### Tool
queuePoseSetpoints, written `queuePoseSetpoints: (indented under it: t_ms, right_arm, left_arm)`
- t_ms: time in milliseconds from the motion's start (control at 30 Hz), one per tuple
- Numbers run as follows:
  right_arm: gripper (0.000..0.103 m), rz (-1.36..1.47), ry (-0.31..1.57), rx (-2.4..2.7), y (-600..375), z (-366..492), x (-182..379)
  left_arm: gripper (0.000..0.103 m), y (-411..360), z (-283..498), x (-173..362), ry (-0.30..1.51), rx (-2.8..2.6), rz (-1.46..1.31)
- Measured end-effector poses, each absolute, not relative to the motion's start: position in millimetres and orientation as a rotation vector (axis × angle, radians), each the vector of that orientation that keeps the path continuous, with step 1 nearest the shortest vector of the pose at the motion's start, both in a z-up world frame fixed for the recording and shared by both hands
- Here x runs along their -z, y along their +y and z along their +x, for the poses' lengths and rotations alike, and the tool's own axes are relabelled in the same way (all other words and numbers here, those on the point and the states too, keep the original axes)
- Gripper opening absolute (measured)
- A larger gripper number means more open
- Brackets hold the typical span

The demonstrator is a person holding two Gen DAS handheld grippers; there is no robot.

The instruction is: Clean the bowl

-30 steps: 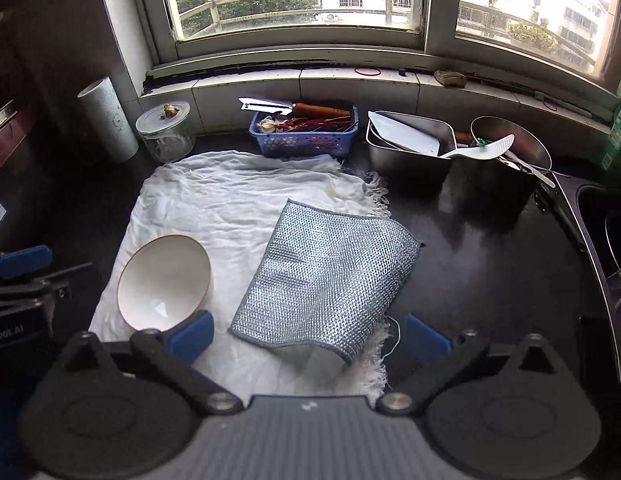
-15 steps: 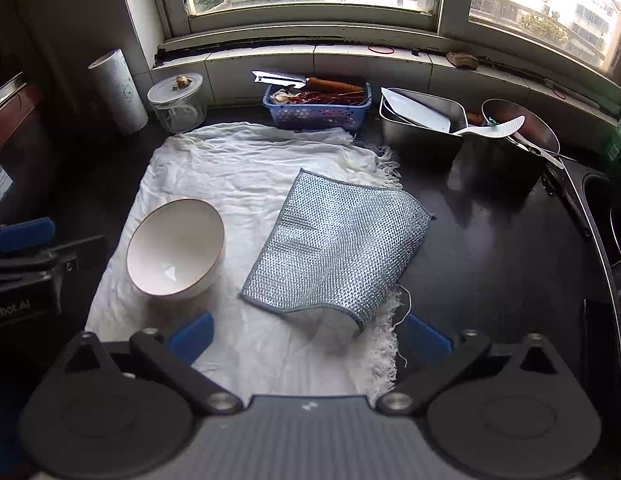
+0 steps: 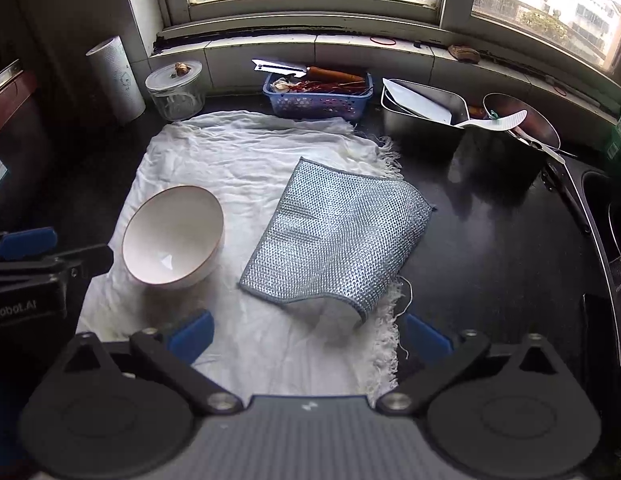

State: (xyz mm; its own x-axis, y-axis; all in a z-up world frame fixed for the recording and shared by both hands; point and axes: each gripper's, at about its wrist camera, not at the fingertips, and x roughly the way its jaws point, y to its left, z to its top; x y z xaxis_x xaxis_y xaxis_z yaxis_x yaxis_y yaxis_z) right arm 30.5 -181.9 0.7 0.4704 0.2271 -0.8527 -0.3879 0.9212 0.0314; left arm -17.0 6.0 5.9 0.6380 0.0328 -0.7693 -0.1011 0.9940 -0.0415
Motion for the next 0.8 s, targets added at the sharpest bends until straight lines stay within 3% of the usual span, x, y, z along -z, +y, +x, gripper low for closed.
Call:
queuePoseSetpoints:
  t_ms: [800]
  right_arm:
    - [0.102, -0.207, 0.996, -0.389, -176.2, 30.3, -0.5]
  left_arm:
    - [0.075, 2.9, -16.6, -9.7, 0.863, -0.077, -0.073]
